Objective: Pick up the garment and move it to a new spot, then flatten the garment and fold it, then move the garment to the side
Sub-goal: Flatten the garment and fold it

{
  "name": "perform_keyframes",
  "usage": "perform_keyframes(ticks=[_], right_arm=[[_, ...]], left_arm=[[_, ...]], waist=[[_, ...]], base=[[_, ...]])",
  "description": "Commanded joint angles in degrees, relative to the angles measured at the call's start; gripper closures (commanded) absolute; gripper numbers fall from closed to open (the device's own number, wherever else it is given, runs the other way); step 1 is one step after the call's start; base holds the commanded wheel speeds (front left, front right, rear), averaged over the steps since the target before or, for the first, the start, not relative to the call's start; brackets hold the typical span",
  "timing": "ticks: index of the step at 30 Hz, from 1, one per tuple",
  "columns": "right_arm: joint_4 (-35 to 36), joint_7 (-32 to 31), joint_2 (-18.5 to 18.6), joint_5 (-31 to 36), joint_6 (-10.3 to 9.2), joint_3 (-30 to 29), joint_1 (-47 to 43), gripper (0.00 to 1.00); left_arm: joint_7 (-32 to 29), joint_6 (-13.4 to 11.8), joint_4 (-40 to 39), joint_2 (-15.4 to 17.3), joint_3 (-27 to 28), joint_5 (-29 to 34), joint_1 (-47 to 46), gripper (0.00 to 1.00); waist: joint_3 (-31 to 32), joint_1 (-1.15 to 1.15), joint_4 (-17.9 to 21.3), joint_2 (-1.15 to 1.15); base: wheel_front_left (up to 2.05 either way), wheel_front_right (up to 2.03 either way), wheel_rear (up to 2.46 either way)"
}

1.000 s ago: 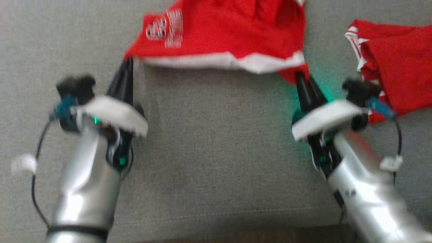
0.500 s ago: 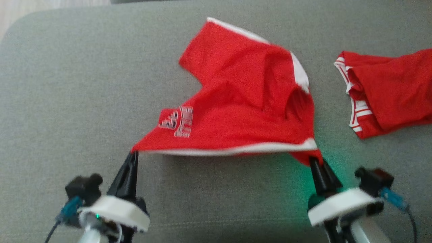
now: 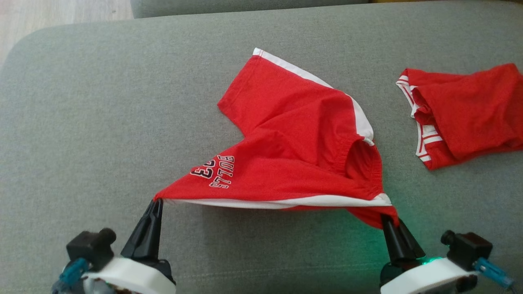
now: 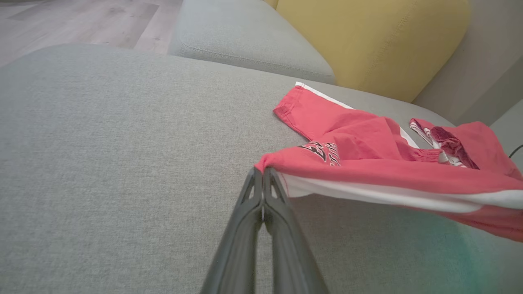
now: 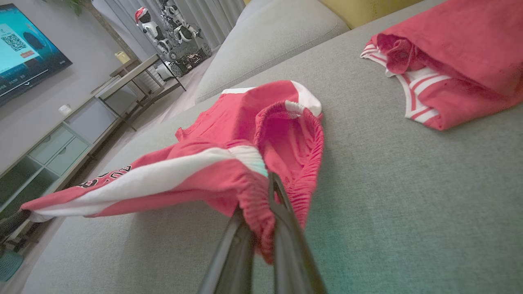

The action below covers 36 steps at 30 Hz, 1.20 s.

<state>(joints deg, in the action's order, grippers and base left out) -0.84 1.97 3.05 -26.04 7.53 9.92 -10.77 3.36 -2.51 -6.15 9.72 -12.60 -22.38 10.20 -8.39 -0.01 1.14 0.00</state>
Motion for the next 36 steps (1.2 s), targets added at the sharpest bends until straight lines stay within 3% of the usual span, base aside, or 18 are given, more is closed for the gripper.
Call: perform_keyframes(ticks=[1,8,16,22,33,34,35,36], right_arm=[[2.2,-0.2,0.2,0.3,-0.04,0.5,1.7,1.00],[3.1,-2.3,-0.1,0.1,-0.04,-1.1,6.4,1.00],[1.0,-4.0,-0.2,-1.9,-0.04,-2.3,15.7,1.00],[-3.5,-4.4,-0.2,-3.6,-0.04,-2.1,23.0,1.00],[-9.4,-2.4,-0.2,-7.8,-0.04,1.2,30.8,1.00],[-9.9,-2.1,-0.2,-8.2,-0.04,1.7,31.5,0.95],[-10.4,-1.8,-0.2,-8.6,-0.04,2.1,32.0,0.75],[-11.0,-1.5,-0.2,-8.9,-0.04,2.5,32.6,0.74]], left_arm=[[-0.2,0.2,-2.3,1.2,2.1,-0.4,-3.0,1.00],[-3.1,3.9,0.5,3.4,1.0,-0.6,-14.3,1.00],[-7.6,8.3,11.7,3.8,-2.2,-2.1,-34.3,1.00],[-7.9,9.5,24.4,2.9,-4.4,-3.4,-49.0,1.00],[-0.3,10.0,46.2,0.5,-7.9,-4.9,-66.8,1.00],[0.3,10.0,48.2,0.2,-8.3,-5.4,-67.9,1.00],[1.2,10.0,50.0,0.1,-8.6,-5.8,-69.0,1.00],[1.9,10.0,51.7,-0.1,-9.0,-6.4,-70.0,1.00]], waist=[[-0.3,0.01,0.1,0.00],[-3.4,0.01,0.6,0.00],[-10.1,0.01,2.7,0.00],[-14.3,0.01,5.0,0.00],[-19.2,0.01,8.9,0.00],[-19.6,0.01,9.2,0.00],[-19.9,0.01,9.5,0.00],[-20.2,0.01,9.8,0.00]], base=[[0.00,0.00,0.00],[0.00,0.00,0.00],[0.00,0.00,0.00],[0.00,0.00,0.00],[0.00,0.00,0.00],[0.00,0.00,0.00],[0.00,0.00,0.00],[0.00,0.00,0.00]])
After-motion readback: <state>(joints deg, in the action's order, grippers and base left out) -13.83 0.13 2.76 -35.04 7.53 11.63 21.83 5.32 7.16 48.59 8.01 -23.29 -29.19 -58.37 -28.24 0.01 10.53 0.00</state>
